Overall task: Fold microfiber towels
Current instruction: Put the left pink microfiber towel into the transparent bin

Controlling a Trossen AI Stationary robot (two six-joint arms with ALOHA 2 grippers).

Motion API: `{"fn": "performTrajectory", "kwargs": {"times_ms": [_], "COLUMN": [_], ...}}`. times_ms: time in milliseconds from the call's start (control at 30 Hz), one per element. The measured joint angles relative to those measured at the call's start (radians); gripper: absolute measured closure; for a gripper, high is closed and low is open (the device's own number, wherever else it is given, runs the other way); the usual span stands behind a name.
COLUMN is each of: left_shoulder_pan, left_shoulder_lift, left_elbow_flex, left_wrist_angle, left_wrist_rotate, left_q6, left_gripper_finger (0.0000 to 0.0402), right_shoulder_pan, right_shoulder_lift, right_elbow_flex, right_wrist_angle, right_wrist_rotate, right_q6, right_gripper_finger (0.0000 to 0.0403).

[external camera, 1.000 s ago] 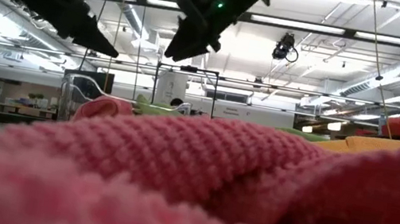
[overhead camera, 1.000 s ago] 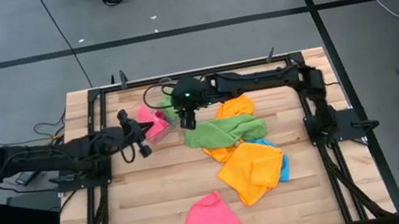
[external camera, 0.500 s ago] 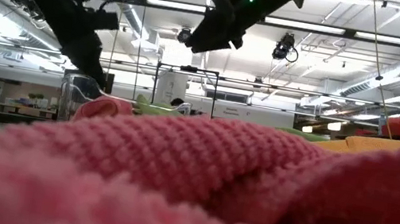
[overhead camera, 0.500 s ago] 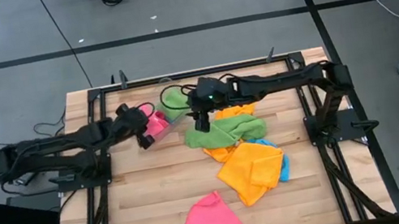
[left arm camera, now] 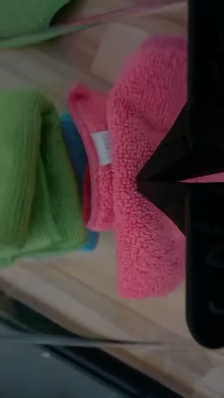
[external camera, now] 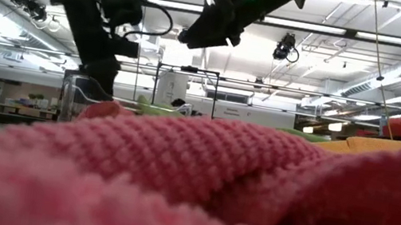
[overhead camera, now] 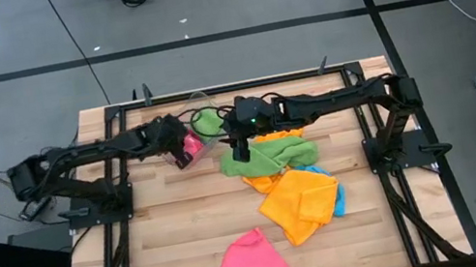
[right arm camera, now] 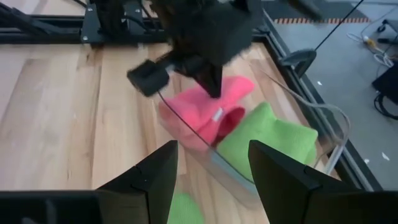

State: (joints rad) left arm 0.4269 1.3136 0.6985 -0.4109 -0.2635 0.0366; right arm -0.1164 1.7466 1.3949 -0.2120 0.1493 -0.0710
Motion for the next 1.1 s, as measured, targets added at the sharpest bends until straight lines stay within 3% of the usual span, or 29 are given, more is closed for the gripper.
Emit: {"fn": "performTrajectory", "kwargs": {"times_ms": [267,400,633,833,1100], "left_shoulder_pan": [0.093,0.142,0.165,0.15,0.108], "left_shoulder_lift": [0.1,0.126,0.236,0.327,0.341], "left_elbow_flex": [0.184,0.212,0.213,0.213,0.213], "left_wrist_angle": [-0.256,-0.276,-0.262,-0.15,-0.095], "left_wrist_rotate": [0.142,0.252,0.268,0.279,0.297], "left_q6": [0.028,0.055,0.082,0.088,0.146], "left_gripper_finger": [0.0385,0.0394,0.0378,0.0375,0.0393], "right_shoulder_pan": [0.011,0.017,0.017,0.017,0.017], "right_shoulder_lift": [0.0,0.0,0.001,0.001,0.002], "right_elbow_flex": [0.0,0.0,-0.001,-0.001,-0.001], "right_wrist_angle": [0.005,0.012,0.033,0.036,0.031], "right_wrist_rotate": [0.0,0.0,-0.011,-0.015,-0.02], "right_q6": [-0.01,-0.026,-0.034,-0.034,-0.034], "right_gripper_finger": [0.0197,0.0197,0.0197,0.0197,0.0197]}}
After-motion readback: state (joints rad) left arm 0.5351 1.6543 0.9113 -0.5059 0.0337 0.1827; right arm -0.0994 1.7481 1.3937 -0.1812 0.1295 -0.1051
